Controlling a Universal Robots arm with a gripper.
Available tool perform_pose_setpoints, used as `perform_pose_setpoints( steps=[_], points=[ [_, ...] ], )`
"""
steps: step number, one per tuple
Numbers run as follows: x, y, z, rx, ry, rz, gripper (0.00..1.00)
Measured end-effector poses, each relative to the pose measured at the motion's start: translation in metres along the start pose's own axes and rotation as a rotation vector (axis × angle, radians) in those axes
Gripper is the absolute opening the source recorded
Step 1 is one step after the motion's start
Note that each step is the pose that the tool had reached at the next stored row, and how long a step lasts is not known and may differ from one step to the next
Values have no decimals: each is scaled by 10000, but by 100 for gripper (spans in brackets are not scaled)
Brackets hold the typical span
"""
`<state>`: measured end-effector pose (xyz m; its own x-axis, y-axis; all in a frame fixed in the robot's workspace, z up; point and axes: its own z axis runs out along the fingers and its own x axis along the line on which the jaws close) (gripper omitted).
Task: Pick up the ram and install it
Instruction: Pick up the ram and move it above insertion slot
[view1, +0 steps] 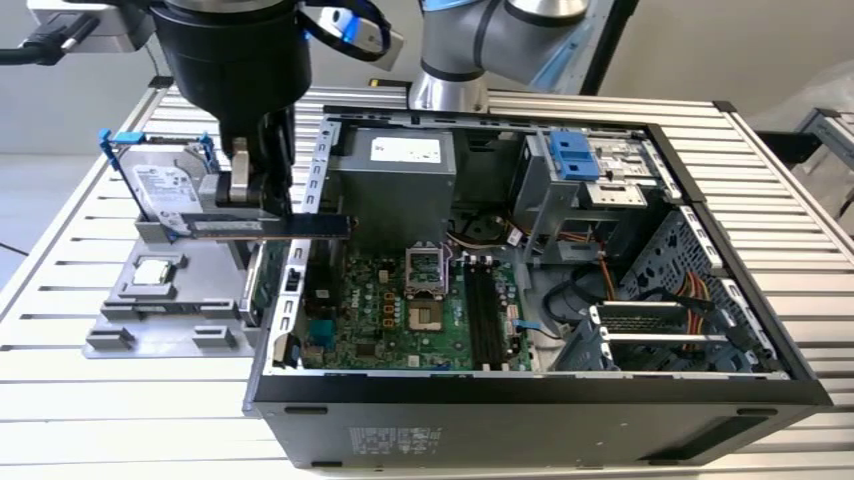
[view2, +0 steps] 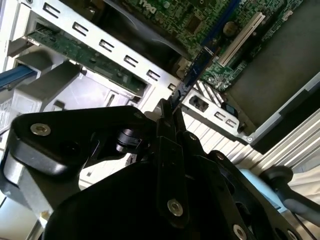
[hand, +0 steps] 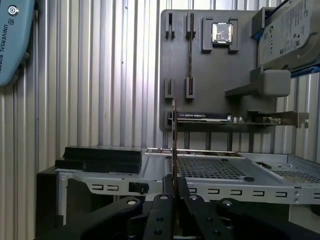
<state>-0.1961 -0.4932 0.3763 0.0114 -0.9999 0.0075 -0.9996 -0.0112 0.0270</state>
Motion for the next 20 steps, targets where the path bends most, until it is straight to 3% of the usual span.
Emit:
perform_pose_setpoints(
  steps=[20],
  points=[
    [3, -302, -8, -1, 0, 0, 0]
  ],
)
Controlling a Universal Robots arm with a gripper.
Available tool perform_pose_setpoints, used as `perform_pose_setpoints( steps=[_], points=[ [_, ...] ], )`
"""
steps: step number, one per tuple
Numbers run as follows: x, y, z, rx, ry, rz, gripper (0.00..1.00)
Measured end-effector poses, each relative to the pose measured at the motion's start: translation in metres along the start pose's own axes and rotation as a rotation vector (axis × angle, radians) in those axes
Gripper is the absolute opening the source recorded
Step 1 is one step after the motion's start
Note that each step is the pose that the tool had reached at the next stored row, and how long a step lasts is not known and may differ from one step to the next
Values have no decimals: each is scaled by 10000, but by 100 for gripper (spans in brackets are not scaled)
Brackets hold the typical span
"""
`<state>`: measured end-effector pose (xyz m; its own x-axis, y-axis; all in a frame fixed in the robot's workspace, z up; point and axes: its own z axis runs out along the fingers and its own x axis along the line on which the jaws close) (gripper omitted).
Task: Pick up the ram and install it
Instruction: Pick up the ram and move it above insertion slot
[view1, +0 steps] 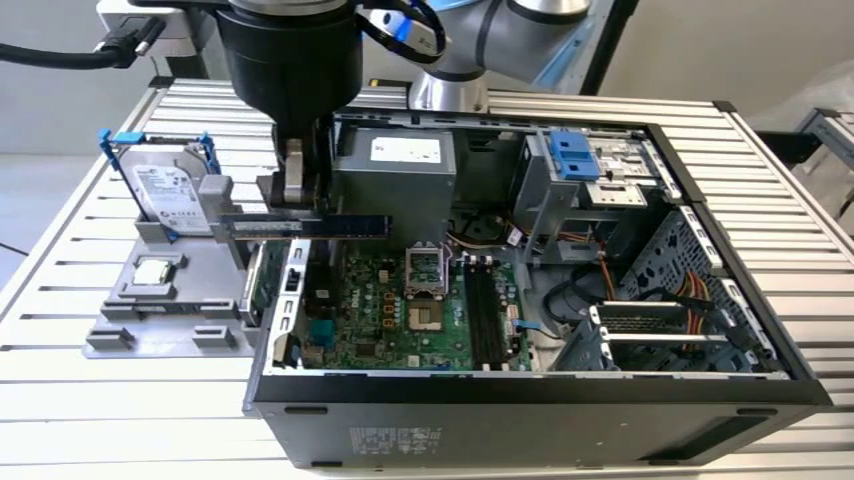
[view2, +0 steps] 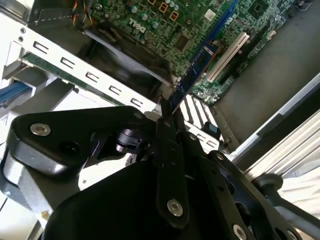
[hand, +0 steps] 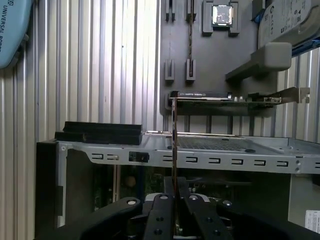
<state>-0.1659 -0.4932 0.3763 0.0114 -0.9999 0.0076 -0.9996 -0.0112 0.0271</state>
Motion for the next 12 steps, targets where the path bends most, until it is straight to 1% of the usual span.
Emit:
perform_pose_setpoints(
  steps=[12],
  points=[
    [2, -173, -4, 0, -1, 0, 0]
  ],
)
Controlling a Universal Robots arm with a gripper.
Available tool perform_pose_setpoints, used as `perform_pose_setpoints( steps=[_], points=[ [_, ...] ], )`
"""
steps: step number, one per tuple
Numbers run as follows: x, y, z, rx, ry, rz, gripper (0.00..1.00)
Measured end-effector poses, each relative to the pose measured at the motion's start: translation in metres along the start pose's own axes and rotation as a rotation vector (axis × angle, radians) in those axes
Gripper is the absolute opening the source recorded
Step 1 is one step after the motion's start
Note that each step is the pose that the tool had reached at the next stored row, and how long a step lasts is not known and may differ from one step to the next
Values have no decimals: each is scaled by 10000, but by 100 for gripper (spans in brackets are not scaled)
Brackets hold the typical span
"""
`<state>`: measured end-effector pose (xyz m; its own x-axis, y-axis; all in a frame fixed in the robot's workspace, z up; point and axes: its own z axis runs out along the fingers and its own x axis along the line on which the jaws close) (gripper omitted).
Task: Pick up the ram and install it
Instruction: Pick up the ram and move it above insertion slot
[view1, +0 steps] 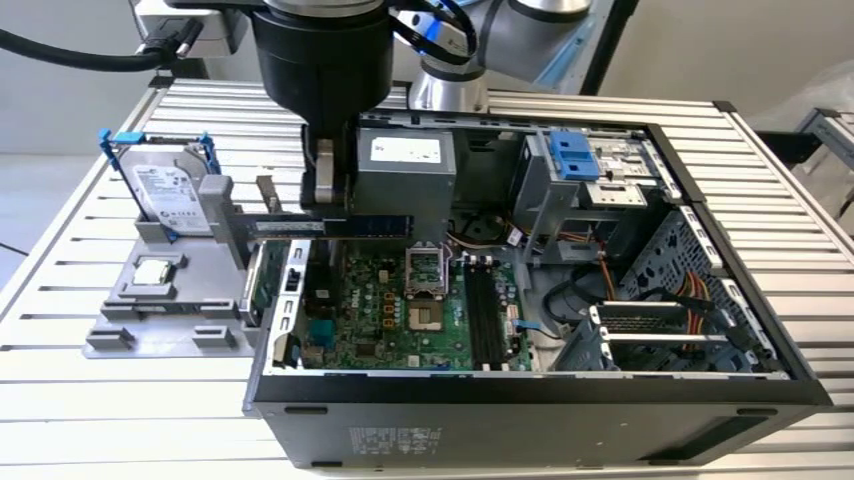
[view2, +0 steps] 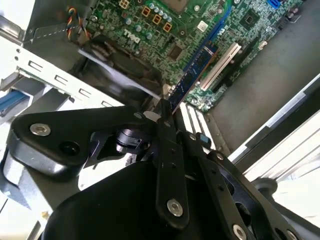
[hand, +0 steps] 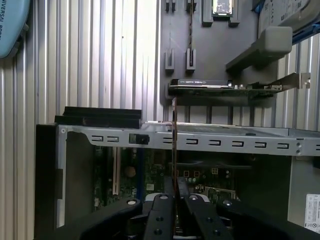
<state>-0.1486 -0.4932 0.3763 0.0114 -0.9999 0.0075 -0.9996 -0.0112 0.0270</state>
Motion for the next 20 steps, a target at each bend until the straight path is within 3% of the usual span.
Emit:
perform_pose_setpoints(
  steps=[20],
  points=[
    [3, -268, -8, -1, 0, 0, 0]
  ],
)
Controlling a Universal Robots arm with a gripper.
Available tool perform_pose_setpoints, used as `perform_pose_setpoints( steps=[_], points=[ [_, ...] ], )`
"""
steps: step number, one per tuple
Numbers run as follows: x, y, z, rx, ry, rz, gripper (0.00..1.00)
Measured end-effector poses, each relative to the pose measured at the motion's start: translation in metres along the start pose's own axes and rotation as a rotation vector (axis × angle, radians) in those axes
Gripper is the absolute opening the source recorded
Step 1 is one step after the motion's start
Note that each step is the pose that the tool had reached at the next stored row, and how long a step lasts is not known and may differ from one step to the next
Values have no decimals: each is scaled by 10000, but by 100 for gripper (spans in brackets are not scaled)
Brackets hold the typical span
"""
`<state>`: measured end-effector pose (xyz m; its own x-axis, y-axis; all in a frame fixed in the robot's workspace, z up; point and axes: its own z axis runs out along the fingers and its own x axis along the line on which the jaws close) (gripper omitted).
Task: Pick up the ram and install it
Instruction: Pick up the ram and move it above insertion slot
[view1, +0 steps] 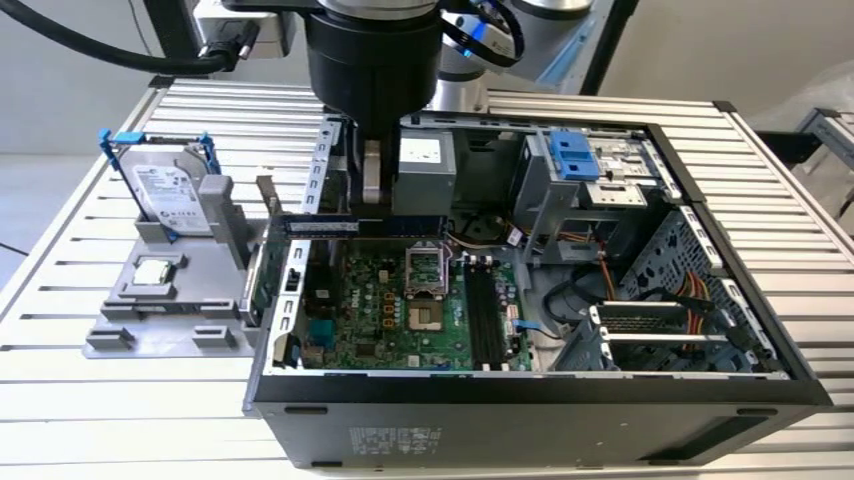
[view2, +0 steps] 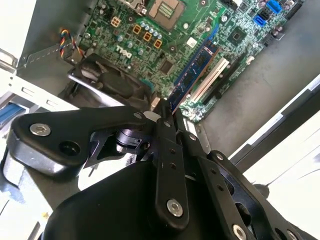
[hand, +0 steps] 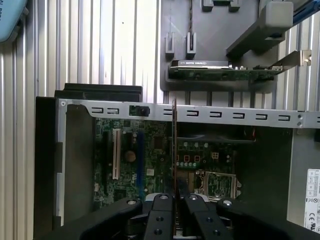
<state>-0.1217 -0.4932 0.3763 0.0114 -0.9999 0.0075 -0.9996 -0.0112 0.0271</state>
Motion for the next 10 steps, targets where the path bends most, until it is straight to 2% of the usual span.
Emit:
perform_pose_setpoints(
  steps=[10],
  points=[
    [2, -136, -3, 0, 0, 1, 0]
  ],
)
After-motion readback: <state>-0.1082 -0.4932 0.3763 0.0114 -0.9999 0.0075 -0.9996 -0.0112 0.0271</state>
